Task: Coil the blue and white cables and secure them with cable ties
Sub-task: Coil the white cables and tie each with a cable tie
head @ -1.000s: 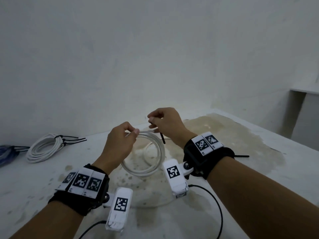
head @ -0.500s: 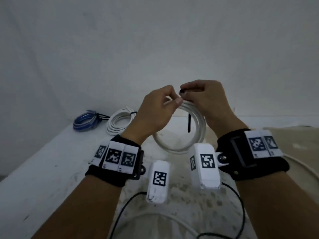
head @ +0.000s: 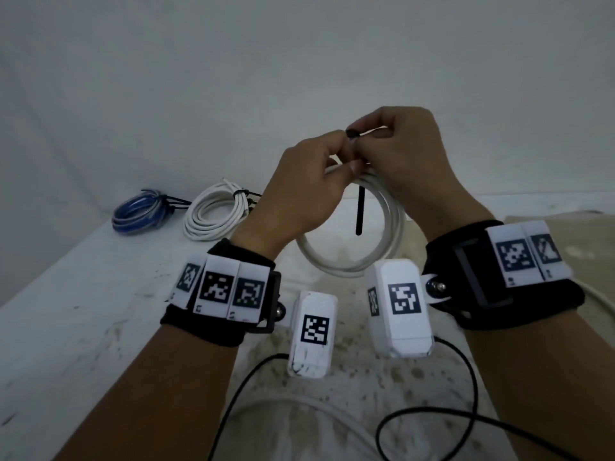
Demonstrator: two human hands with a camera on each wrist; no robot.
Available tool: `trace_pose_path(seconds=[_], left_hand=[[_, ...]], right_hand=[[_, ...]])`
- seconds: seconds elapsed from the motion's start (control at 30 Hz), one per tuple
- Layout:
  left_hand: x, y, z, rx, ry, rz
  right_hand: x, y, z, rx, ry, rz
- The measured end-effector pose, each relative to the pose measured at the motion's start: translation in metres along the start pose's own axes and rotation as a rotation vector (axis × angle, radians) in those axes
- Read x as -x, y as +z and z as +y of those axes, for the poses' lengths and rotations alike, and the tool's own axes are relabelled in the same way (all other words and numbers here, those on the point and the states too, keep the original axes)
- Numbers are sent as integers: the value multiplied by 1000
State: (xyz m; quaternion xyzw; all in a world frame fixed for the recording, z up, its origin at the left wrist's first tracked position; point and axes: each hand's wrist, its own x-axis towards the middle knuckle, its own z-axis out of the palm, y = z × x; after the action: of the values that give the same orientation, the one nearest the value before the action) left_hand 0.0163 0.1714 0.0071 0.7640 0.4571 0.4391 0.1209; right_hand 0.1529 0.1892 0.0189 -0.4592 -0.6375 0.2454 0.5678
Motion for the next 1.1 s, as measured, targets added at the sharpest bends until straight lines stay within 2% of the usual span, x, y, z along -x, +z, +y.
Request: trace_pose_path(seconds=[0.37, 0.57, 0.8, 1.1], left_hand=[[5, -14, -4, 26, -24, 24], [4, -17, -4, 73, -39, 18], [4, -18, -6, 70, -29, 36], [4, -11, -7, 156, -5, 23]], right_hand=[[-3, 0, -5, 47, -84, 29], [-2, 1, -4, 58, -80, -59], [-1, -6, -8, -32, -53, -146], [-4, -18, -4, 21, 1, -273]])
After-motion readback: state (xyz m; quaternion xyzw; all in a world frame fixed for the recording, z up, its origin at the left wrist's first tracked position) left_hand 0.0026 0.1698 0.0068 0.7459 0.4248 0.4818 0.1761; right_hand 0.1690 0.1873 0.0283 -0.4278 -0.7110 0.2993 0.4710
